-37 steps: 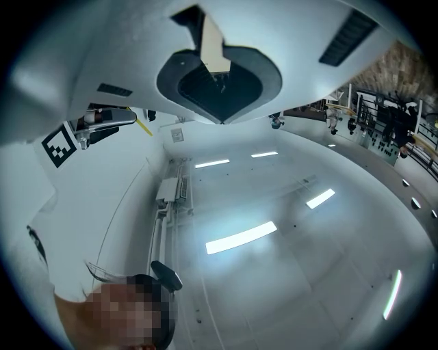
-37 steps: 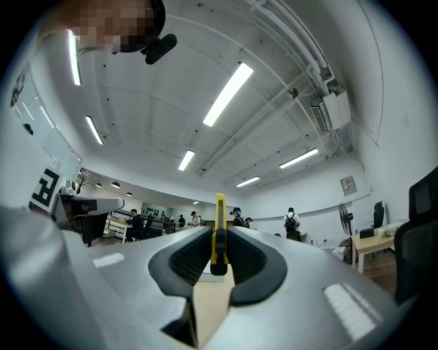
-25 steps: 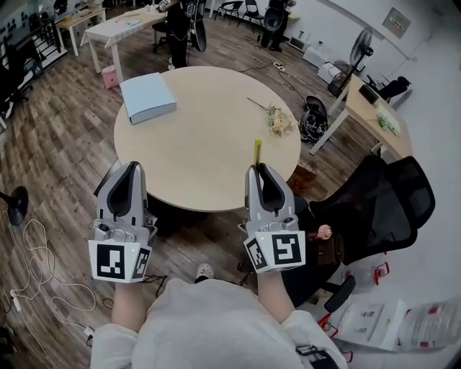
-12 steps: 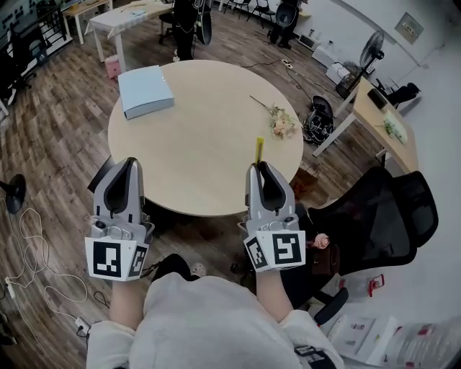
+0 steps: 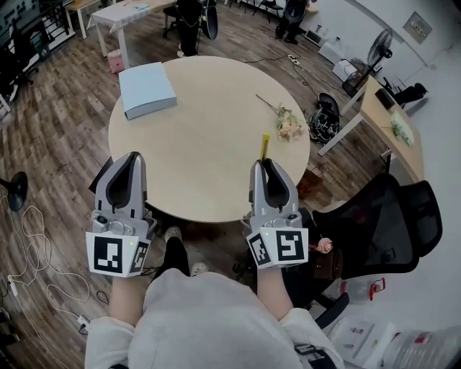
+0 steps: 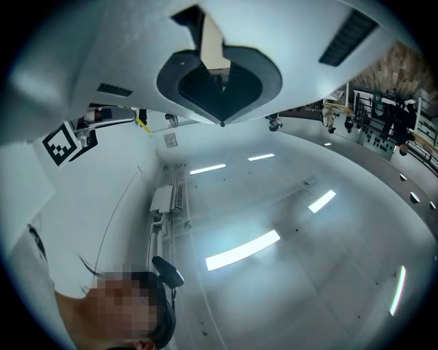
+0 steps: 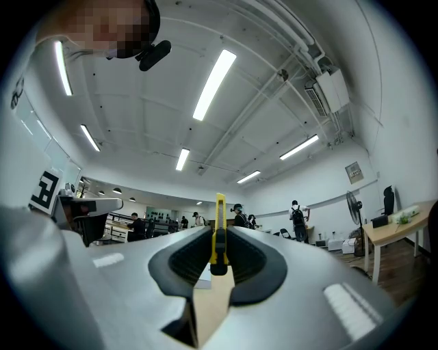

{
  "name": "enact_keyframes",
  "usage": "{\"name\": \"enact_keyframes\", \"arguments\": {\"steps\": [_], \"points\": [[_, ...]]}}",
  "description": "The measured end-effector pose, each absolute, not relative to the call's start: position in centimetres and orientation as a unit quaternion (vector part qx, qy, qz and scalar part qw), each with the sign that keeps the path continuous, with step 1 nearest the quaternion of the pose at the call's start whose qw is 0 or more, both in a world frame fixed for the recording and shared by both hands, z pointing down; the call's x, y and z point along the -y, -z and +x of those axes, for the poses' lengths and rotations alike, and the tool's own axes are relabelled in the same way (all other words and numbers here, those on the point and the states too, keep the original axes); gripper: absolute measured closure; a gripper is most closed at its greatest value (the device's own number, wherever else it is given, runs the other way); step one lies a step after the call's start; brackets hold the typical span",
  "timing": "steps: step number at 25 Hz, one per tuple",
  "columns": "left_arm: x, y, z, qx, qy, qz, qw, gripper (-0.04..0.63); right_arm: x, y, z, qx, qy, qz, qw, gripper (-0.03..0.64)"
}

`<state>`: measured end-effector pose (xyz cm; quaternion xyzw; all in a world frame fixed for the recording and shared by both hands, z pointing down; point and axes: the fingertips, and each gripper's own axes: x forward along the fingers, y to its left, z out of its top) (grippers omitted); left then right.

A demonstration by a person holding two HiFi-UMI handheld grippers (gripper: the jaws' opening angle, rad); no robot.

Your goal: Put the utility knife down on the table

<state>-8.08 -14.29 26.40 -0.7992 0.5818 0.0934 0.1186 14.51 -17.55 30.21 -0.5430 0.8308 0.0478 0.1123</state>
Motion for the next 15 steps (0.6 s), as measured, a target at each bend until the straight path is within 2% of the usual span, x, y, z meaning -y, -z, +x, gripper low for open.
{"name": "enact_keyframes", "arguments": {"steps": [15], "points": [[25.4,-25.0,-12.1,-0.565,-0.098,-0.810,0.123,0.588,27.9,-29.0,10.2,-0.824,-0.054,-0.553,0.109,0.543]]}}
